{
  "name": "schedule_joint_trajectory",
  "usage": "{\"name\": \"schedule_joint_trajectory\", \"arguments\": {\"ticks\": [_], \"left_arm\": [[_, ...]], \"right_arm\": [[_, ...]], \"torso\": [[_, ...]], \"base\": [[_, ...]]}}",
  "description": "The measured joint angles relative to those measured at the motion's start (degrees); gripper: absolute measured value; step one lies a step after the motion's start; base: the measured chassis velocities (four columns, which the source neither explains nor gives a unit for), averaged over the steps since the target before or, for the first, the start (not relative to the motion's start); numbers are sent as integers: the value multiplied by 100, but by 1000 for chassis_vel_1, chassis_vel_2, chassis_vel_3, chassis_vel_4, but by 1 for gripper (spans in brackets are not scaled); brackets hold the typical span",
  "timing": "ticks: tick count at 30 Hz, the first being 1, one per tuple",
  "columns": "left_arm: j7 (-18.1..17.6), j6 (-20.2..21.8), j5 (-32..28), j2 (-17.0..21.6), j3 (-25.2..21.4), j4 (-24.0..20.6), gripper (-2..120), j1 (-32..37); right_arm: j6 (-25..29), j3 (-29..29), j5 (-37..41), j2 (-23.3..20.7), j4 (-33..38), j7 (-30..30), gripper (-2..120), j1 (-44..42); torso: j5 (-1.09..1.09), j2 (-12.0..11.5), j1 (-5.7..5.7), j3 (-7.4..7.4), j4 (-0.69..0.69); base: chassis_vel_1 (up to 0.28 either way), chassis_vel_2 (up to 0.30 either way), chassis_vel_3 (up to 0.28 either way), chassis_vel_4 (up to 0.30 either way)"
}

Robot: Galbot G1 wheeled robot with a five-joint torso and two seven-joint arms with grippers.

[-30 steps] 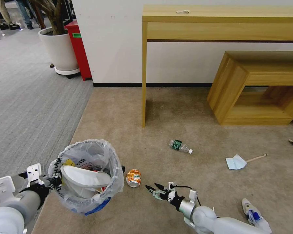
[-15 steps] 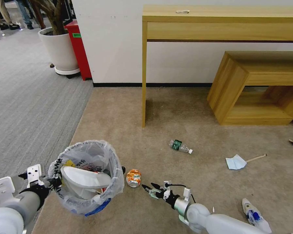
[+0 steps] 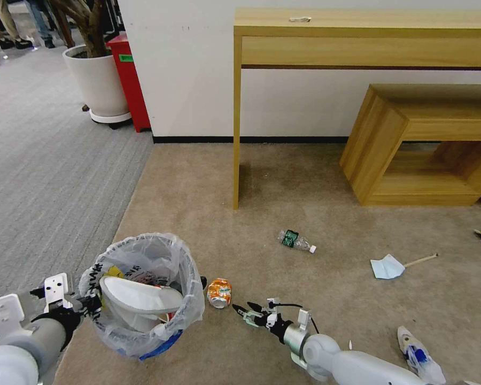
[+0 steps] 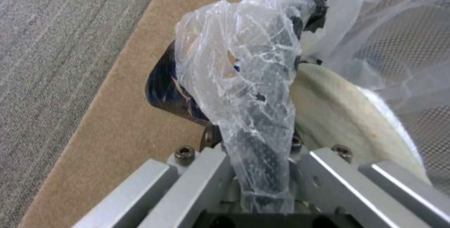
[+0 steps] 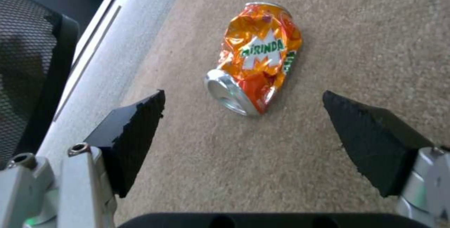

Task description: Pick up the trash bin and place the garbage on the floor into it.

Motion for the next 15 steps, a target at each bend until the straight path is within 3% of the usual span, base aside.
{"name": "schedule_joint_trajectory", "arguments": {"ticks": [15], "left_arm": [[-3,0,5,7,-4,-44,1,70]], "right_arm": [[-37,-98,-93,515,-471,2,87,126]], "torso": [[0,0,0,0,0]], "base": [[0,0,0,0]]}}
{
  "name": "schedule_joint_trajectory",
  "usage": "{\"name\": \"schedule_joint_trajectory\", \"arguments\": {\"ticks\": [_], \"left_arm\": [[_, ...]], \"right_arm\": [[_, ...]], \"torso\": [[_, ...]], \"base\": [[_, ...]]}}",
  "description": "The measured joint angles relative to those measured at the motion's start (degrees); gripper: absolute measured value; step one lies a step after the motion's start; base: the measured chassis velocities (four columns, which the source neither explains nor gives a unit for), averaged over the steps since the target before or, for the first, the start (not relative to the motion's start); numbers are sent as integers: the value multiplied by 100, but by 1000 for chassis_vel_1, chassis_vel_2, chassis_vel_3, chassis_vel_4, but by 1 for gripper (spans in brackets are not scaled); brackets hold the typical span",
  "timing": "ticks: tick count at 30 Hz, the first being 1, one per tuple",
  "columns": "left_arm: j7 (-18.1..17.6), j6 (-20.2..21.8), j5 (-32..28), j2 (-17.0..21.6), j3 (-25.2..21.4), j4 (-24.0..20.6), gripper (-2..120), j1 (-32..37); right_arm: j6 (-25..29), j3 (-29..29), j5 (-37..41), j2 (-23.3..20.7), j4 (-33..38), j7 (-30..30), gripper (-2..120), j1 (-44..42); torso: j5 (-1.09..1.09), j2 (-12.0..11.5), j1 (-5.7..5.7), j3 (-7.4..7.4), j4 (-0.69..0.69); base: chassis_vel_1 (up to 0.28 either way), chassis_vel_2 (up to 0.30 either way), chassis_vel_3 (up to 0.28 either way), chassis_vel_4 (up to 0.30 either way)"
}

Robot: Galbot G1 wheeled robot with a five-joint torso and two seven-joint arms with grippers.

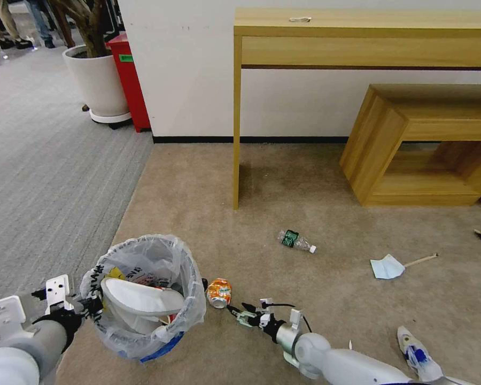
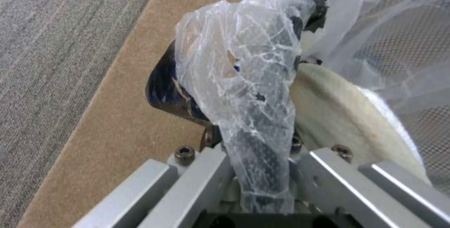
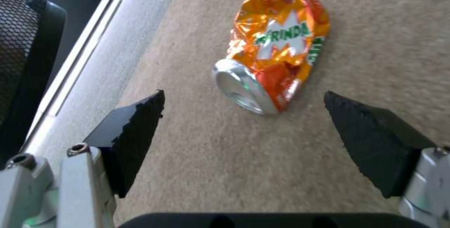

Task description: Pick up the trash bin and place the garbage on the floor into it.

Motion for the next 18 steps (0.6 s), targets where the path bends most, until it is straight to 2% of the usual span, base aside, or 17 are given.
{"name": "schedule_joint_trajectory", "arguments": {"ticks": [11,18], "left_arm": [[0,0,-16,31,-1,8,1,20],[0,0,-52,75,16,36,1,-14]], "right_arm": [[-52,74,-37,331,-351,-56,86,40],[-93,191,-118,388,-568,-124,88,31]], "torso": [[1,0,0,0,0],[0,0,0,0,0]], "base": [[0,0,0,0],[0,0,0,0]]}}
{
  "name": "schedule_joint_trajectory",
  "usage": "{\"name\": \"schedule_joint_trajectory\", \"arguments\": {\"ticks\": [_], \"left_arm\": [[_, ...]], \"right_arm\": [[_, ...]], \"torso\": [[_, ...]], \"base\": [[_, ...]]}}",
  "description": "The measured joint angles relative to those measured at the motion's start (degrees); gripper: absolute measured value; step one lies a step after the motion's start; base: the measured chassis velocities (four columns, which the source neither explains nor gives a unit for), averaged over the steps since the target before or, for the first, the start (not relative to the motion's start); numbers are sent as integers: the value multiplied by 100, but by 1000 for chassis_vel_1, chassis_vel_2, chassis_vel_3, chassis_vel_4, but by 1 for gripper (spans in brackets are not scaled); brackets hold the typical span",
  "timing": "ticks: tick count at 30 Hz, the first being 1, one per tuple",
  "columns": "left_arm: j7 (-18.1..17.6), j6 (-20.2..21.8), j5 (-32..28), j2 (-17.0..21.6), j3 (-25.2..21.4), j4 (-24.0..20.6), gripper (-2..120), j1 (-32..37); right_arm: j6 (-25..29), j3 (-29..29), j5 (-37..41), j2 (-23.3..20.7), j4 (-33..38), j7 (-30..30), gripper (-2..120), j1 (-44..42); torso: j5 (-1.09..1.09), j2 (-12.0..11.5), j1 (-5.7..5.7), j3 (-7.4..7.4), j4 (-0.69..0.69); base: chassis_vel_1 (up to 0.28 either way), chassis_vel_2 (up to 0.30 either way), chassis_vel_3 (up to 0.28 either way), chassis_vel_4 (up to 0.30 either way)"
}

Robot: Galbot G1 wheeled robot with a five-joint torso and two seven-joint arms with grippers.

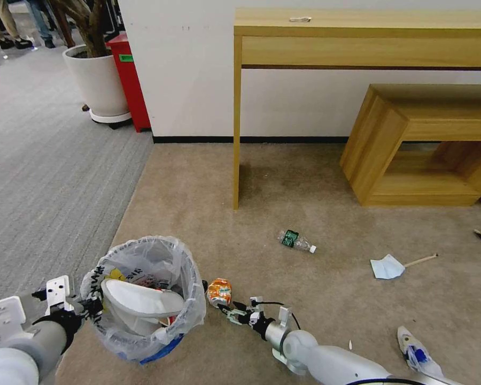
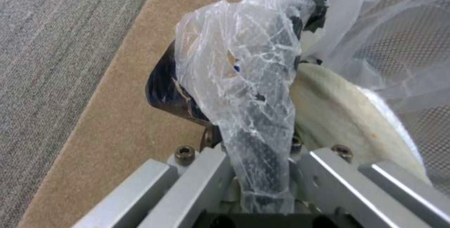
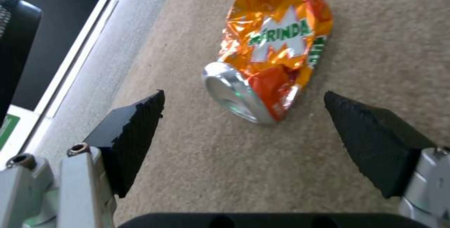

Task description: Pick up the trash bin and place the garbage on the floor into it.

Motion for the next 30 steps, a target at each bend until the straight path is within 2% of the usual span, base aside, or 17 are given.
{"name": "schedule_joint_trajectory", "arguments": {"ticks": [15,17,20,30], "left_arm": [[3,0,-4,-16,36,7,1,-18],[4,0,0,-24,36,2,1,-11],[5,0,10,-42,25,-1,1,9],[6,0,-3,-28,-18,-57,1,39]], "right_arm": [[-101,101,-86,15,-30,-18,92,-54],[-114,109,-147,92,-115,-47,99,-59],[-114,48,-177,153,-106,-57,100,-39],[-141,-20,-141,257,-201,-9,100,72]], "torso": [[0,0,0,0,-1],[1,0,0,0,0],[0,0,0,0,0],[0,0,0,0,0]], "base": [[0,0,0,0],[0,0,0,0],[0,0,0,0],[0,0,0,0]]}}
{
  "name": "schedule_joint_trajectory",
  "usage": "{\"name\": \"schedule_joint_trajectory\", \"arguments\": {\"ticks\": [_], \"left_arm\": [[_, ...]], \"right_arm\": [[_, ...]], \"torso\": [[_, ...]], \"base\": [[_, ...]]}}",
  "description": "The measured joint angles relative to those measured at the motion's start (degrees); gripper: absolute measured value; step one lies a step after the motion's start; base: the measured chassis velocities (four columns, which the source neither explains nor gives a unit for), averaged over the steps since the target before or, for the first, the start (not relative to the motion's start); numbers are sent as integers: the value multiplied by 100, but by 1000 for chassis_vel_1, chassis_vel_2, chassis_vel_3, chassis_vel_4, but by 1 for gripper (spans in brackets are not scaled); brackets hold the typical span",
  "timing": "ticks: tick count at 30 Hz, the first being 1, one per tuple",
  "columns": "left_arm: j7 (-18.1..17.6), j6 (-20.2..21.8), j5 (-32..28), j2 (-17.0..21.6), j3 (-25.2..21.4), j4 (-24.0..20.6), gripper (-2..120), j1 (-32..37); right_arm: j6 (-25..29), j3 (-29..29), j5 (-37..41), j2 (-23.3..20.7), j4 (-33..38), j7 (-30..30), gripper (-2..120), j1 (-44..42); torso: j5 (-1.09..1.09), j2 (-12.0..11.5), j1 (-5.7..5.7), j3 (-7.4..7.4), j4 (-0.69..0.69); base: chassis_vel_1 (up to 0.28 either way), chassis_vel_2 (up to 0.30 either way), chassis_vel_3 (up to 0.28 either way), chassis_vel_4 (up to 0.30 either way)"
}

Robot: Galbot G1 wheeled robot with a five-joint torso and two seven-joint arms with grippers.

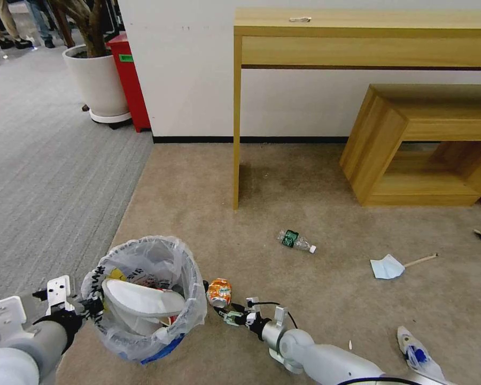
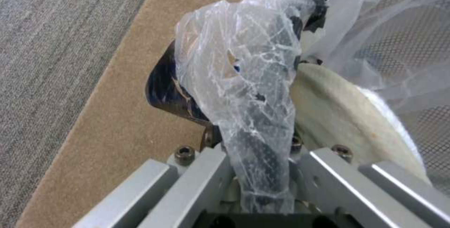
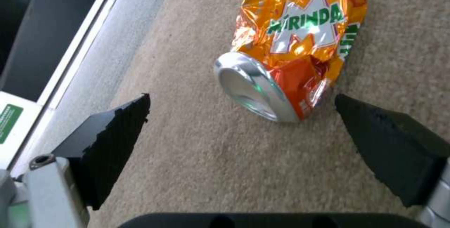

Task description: Pick up the trash bin and place the garbage on the floor into it.

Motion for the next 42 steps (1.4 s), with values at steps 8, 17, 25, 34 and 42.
{"name": "schedule_joint_trajectory", "arguments": {"ticks": [8,17,25,34,42], "left_arm": [[0,0,-4,-3,-21,-48,1,34],[0,0,-3,-34,-31,-80,1,109],[0,0,16,-63,-42,-81,1,180],[12,0,24,-76,3,-83,1,173],[14,0,16,-69,-15,-83,1,218]], "right_arm": [[-29,15,3,105,-105,-21,100,24],[-57,159,-40,198,-342,-59,100,30],[-68,345,-78,283,-527,-96,99,108],[-84,483,-129,389,-700,-125,98,125],[-119,481,-141,401,-727,-149,98,151]], "torso": [[0,0,0,0,0],[1,0,0,0,0],[0,0,0,0,0],[0,0,0,0,0],[0,0,0,0,0]], "base": [[0,0,0,0],[0,0,0,0],[0,0,0,0],[0,0,0,0],[0,0,0,0]]}}
